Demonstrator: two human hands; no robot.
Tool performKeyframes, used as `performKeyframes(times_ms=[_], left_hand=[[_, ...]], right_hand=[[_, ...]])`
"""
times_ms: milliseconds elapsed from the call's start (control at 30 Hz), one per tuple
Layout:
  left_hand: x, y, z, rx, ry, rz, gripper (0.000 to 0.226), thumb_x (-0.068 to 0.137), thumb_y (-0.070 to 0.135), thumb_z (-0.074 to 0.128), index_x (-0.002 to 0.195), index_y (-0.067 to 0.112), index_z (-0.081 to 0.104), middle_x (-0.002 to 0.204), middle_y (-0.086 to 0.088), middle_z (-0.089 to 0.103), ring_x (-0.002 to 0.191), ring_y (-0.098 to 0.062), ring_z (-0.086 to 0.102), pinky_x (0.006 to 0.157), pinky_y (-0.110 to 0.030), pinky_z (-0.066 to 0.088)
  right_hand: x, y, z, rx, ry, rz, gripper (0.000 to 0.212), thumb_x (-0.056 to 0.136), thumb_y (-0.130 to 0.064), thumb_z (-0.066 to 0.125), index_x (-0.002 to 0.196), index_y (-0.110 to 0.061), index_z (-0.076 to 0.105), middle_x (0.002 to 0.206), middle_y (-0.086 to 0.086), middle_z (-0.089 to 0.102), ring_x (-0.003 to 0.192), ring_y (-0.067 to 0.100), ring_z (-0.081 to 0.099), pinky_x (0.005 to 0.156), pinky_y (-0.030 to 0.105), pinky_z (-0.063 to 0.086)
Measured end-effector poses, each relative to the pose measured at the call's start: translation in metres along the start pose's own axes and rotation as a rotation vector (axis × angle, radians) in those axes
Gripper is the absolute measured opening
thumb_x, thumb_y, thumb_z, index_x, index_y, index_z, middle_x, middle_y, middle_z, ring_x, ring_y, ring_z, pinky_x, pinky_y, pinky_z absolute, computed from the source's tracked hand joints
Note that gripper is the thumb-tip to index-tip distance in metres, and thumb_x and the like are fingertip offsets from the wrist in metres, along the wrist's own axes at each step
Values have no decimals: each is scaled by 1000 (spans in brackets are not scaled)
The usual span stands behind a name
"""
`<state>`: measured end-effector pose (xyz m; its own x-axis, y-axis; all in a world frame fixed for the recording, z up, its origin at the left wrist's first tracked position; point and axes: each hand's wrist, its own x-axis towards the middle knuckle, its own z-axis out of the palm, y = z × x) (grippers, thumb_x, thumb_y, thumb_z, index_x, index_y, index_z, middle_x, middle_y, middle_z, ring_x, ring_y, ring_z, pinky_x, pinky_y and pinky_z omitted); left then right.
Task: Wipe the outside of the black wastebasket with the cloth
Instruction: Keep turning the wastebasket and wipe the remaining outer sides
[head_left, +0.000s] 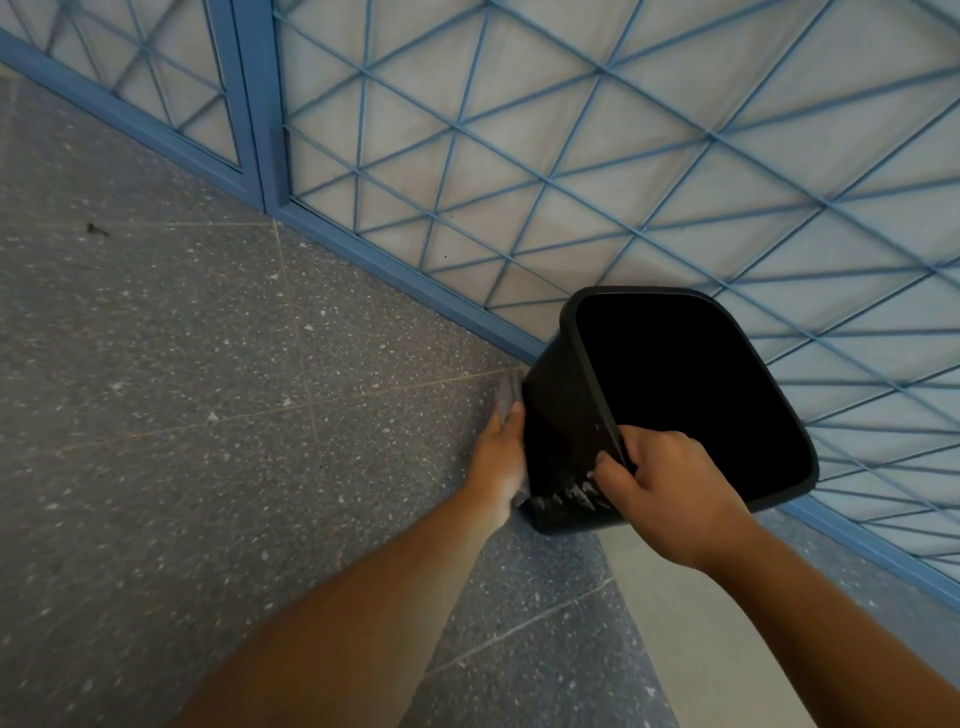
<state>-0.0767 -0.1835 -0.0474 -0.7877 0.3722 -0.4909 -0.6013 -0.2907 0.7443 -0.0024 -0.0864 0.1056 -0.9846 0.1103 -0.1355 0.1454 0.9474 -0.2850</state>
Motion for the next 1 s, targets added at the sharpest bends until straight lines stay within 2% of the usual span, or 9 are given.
performKeyframes(times_ms=[67, 167, 267, 400, 600, 700, 800, 933, 1000], left_hand=[[-5, 6, 11, 13, -10, 115, 51, 107, 49, 43, 154, 31, 48, 151, 0, 58, 131, -10, 60, 104, -25, 53], [-9, -1, 13, 6, -21, 150, 50, 108, 46, 44, 155, 29, 47, 152, -3, 57, 140, -17, 55, 118, -40, 44], [-3, 6, 7, -48, 34, 66, 43, 112, 37, 40, 153, 28, 48, 152, -7, 57, 140, -23, 55, 120, -45, 43], [-8, 17, 24, -100, -18, 192, 42, 108, 39, 45, 149, 33, 55, 152, 0, 59, 141, -15, 55, 120, -39, 43], [-6, 23, 19, -59, -6, 187, 42, 111, 31, 43, 151, 23, 53, 147, -6, 63, 136, -19, 59, 107, -26, 52], [-9, 19, 26, -38, -31, 238, 44, 111, 29, 44, 154, 23, 49, 151, -3, 59, 141, -16, 55, 119, -34, 43], [-6, 20, 21, -73, 34, 136, 41, 112, 31, 41, 150, 22, 52, 144, -8, 63, 134, -22, 60, 114, -37, 48], [2, 23, 23, -98, 24, 122, 32, 110, 37, 45, 137, 42, 61, 122, 17, 75, 113, -1, 71, 91, -17, 57], [0, 15, 18, -83, 3, 95, 35, 110, 38, 42, 141, 46, 56, 132, 23, 69, 122, 3, 65, 101, -19, 53]], right_hand=[[1, 1, 1, -3, -5, 0, 29, 80, -40, 46, 57, -23, 42, 45, -3, 41, 40, 12, 44, 46, 40, 44], [1, 1, 0, 5, -3, 1, 28, 79, -41, 45, 59, -22, 44, 47, -2, 44, 43, 12, 47, 47, 40, 46], [1, 2, 0, -1, 6, -5, 30, 79, -42, 46, 57, -22, 42, 46, -3, 44, 43, 11, 47, 47, 36, 43], [3, 6, 2, -23, 26, -9, 32, 78, -40, 49, 55, -21, 39, 43, -4, 41, 44, 11, 48, 42, 27, 35], [3, 5, 2, -6, 21, -7, 31, 78, -43, 47, 57, -20, 41, 44, -2, 43, 42, 12, 46, 45, 39, 43], [4, 6, 2, 5, 19, -5, 30, 75, -45, 45, 56, -22, 40, 43, -3, 42, 41, 11, 46, 43, 34, 39], [3, 6, 2, 20, 23, -13, 29, 75, -45, 44, 55, -25, 39, 43, -4, 40, 40, 12, 45, 43, 33, 38], [3, 6, 3, 29, 34, -9, 27, 71, -51, 39, 60, -26, 43, 43, -4, 41, 41, 13, 45, 44, 35, 40], [2, 6, 3, 28, 26, -15, 24, 71, -50, 39, 61, -29, 44, 43, -5, 41, 41, 12, 45, 44, 35, 40]])
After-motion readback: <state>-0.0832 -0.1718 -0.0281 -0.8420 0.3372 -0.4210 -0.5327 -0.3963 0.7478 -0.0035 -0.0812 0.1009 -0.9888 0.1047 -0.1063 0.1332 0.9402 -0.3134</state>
